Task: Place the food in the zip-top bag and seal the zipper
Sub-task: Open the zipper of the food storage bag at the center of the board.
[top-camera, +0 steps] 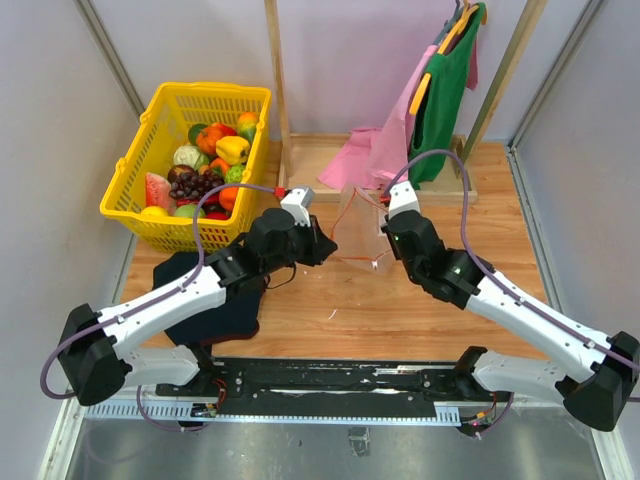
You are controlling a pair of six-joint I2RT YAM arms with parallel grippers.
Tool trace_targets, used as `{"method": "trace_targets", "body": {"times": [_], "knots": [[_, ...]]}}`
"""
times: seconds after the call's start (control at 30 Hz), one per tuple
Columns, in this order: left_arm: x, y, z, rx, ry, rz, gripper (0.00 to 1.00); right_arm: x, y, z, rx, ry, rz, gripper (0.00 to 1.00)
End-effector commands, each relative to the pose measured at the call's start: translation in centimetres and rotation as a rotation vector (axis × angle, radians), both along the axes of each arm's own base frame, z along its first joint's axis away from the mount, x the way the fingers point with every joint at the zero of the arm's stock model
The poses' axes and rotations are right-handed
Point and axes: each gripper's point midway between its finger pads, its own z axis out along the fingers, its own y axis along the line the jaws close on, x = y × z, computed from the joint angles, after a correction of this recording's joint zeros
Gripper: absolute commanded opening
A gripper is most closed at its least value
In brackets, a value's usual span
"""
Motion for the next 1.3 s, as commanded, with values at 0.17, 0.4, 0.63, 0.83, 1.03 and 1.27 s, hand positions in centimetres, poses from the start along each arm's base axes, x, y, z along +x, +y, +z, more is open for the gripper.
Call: {"method": "trace_targets", "body": {"times": [0.17,0.4,0.63,0.83,1.03,1.27], "knots": [[-1.2,-1.5,-0.6,-0.04,0.021,-0.103,0.0,0.5,1.8,-1.1,0.053,-0.011,0.057,0.06],[-0.3,0.5,-2.3,0.056,0.041,0.0,0.0,0.2,-0.6,1.9,0.011,-0.047,-0.021,0.01],[0.8,1.5,-2.3,0.09,0.018,0.074,0.13,-1.5,1.4,3.0,0.107,-0.015,0.13,0.01],[2.0,-0.5,-0.5,0.03,-0.018,0.051,0.41,-1.7,2.9,1.9,0.119,0.04,0.16,0.01],[3.7,-1.3,-0.2,0.037,-0.033,0.087,0.57,-1.9,4.5,0.6,0.133,0.074,0.201,0.01],[5.9,-1.1,-0.7,0.128,-0.05,0.159,0.61,-2.2,5.3,-0.5,0.105,0.091,0.232,0.01]]}}
